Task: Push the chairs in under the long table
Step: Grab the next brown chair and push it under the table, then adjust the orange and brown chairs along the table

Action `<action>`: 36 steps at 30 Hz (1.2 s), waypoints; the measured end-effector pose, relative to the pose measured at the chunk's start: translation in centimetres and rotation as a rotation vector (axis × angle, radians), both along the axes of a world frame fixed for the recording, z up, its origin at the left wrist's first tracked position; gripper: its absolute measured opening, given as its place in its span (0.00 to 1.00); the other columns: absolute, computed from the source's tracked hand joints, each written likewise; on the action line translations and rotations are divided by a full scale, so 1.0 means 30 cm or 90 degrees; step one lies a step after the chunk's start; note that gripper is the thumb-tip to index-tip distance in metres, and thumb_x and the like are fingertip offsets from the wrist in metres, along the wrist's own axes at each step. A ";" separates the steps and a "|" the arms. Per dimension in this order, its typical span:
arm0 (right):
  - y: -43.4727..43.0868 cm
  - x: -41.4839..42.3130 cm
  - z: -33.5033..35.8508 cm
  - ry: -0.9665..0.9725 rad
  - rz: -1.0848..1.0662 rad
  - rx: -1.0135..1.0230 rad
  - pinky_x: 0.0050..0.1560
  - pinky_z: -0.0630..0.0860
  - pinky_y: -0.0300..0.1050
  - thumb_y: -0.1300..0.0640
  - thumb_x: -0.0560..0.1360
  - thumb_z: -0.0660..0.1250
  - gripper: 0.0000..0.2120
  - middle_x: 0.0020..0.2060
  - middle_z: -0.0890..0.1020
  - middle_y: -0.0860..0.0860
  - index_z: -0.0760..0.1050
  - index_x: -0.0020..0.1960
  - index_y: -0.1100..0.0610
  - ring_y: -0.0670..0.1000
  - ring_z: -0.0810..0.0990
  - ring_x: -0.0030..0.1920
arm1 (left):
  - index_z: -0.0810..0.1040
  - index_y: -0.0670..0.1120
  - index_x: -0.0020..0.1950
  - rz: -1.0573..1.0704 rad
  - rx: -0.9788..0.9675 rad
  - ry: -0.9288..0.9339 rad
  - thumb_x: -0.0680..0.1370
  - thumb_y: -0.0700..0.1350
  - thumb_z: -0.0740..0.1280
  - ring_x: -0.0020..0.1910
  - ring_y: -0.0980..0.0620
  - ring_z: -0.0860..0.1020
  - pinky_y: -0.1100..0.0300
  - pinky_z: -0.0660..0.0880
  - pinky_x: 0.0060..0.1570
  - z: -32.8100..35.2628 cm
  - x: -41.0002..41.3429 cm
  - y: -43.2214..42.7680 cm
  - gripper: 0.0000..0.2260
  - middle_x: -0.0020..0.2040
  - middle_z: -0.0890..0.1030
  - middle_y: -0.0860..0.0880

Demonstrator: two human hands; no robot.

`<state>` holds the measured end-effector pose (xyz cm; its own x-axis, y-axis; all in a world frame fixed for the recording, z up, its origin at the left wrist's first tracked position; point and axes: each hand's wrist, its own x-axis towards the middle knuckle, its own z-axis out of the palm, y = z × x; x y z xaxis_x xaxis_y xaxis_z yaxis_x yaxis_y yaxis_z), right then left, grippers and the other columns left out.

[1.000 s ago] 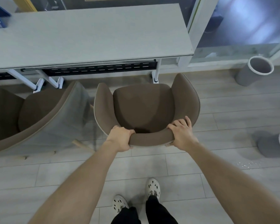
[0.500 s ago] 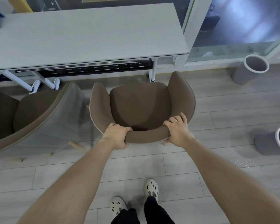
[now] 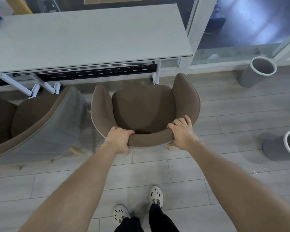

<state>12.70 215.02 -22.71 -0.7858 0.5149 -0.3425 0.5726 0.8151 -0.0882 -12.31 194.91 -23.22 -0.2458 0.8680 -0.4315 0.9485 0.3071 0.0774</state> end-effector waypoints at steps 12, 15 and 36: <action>-0.174 -0.181 0.205 -0.161 0.010 -0.121 0.81 0.51 0.73 0.32 0.70 0.77 0.49 0.73 0.74 0.54 0.64 0.81 0.53 0.60 0.70 0.76 | 0.67 0.55 0.82 0.037 0.014 -0.002 0.72 0.61 0.77 0.79 0.47 0.68 0.49 0.61 0.80 0.203 -0.028 -0.158 0.40 0.80 0.71 0.50; -0.283 -0.305 0.260 -0.091 0.036 -0.139 0.77 0.65 0.67 0.35 0.72 0.77 0.45 0.72 0.74 0.55 0.64 0.80 0.54 0.60 0.72 0.74 | 0.69 0.54 0.80 0.085 0.011 0.001 0.76 0.60 0.74 0.75 0.46 0.72 0.48 0.67 0.76 0.301 -0.113 -0.268 0.34 0.76 0.75 0.50; -1.240 -1.152 0.471 -0.027 -0.068 -0.197 0.79 0.65 0.53 0.45 0.81 0.70 0.35 0.80 0.69 0.55 0.63 0.83 0.55 0.57 0.68 0.79 | 0.76 0.55 0.73 0.140 -0.052 -0.044 0.78 0.61 0.72 0.69 0.47 0.78 0.52 0.77 0.63 0.519 -1.151 -1.254 0.25 0.69 0.82 0.51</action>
